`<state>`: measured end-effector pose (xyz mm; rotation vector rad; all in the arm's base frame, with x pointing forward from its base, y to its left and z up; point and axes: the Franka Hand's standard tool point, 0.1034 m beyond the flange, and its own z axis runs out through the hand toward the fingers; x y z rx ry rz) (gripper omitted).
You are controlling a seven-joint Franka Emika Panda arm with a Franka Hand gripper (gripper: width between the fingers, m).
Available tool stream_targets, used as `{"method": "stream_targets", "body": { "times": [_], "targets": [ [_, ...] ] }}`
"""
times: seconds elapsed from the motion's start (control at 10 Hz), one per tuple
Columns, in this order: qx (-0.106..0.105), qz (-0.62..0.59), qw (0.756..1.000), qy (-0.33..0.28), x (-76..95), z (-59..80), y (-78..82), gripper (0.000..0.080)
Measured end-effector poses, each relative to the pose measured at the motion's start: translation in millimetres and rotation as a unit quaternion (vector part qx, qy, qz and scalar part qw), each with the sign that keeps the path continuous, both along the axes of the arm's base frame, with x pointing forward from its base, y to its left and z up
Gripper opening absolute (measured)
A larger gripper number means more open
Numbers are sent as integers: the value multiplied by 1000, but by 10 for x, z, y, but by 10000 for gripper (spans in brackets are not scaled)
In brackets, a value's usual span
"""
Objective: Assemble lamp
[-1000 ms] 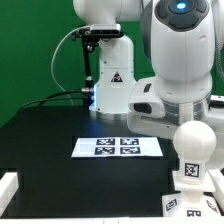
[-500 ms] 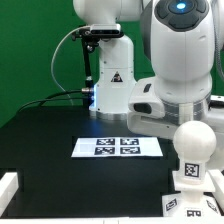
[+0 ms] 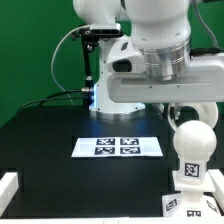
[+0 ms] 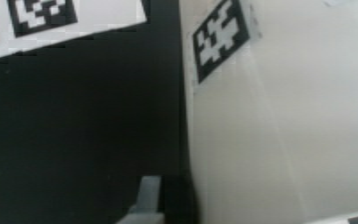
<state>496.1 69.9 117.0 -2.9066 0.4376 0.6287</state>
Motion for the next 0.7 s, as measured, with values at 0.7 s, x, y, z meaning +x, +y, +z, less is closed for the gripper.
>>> {"method": "stream_targets", "body": {
  "times": [0.7],
  "targets": [
    [78,158,984,-29,-215,-26,-323,41]
  ]
}}
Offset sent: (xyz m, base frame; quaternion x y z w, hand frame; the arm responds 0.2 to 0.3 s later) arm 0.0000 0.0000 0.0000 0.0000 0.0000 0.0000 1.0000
